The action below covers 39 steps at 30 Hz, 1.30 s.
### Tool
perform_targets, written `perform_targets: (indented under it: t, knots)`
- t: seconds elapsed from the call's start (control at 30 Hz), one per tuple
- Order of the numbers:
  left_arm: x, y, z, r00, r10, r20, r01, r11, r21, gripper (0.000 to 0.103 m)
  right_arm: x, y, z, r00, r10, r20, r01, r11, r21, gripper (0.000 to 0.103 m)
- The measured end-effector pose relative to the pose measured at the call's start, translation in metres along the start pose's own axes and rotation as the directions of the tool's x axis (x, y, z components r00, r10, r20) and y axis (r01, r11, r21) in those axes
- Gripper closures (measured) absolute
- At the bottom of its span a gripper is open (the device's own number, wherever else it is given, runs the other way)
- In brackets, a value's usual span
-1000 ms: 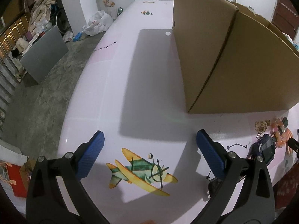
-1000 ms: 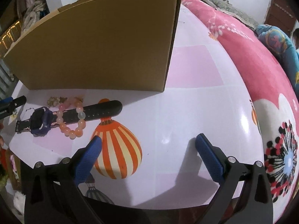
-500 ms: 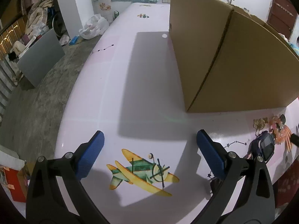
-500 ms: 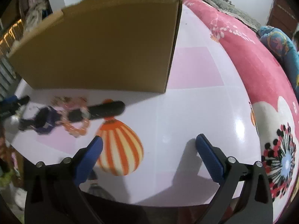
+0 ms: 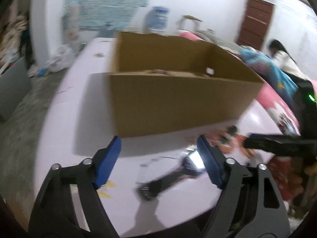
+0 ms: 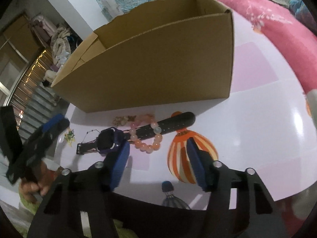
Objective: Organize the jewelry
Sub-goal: 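Grasp the pink bead bracelet with the right tool while the left tool approaches the watch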
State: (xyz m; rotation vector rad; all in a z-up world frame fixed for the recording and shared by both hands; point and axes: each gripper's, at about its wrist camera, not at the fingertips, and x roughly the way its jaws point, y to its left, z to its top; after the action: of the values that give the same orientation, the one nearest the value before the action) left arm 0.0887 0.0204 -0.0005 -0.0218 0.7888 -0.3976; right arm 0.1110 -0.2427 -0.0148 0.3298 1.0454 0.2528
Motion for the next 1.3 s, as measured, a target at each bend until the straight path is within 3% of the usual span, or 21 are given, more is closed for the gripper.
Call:
perform_targets:
  t: [0.17,0.3,0.43,0.63,0.8,0.93,1.07,1.3]
  knots:
    - [0.021,-0.038,-0.004,0.997,-0.052,-0.064,0.059,0.992,0.113,0.051,0.011,0.004,0.004,0.999,-0.033,-0.009,0.033,0.999,-0.025,0.063]
    - [0.033,-0.052,-0.005,0.994,-0.061,-0.094,0.076,0.984,0.162,0.064,0.019,0.01,0.011,0.998,-0.057,-0.019,0.056,0.997,-0.057,0.068]
    - [0.038,-0.056,-0.007,0.992,-0.059,-0.114,0.078,0.981,0.178,0.07,0.026,0.018,0.011,0.997,-0.076,-0.03,0.072,0.993,-0.093,0.073]
    - [0.029,-0.049,-0.012,0.99,-0.066,-0.123,0.086,0.983,0.163,0.071,0.03,0.021,0.012,0.997,-0.065,-0.047,0.06,0.992,-0.111,0.092]
    - [0.026,-0.046,-0.016,0.99,-0.041,-0.133,0.063,0.985,0.163,0.071,0.031,0.017,0.011,0.998,-0.037,-0.048,0.033,0.995,-0.096,0.093]
    - [0.022,-0.049,-0.016,0.989,-0.068,-0.132,0.088,0.984,0.157,0.071,0.022,0.011,0.012,0.999,-0.015,-0.033,0.012,0.997,-0.077,0.093]
    - [0.026,-0.055,-0.016,0.986,-0.093,-0.139,0.116,0.98,0.165,0.071,0.011,0.002,0.011,1.0,-0.017,-0.023,0.015,0.997,-0.076,0.093]
    - [0.03,-0.064,-0.018,0.985,-0.078,-0.154,0.107,0.975,0.195,0.071,0.0,-0.012,-0.001,0.998,-0.037,-0.046,0.034,0.997,-0.074,0.093]
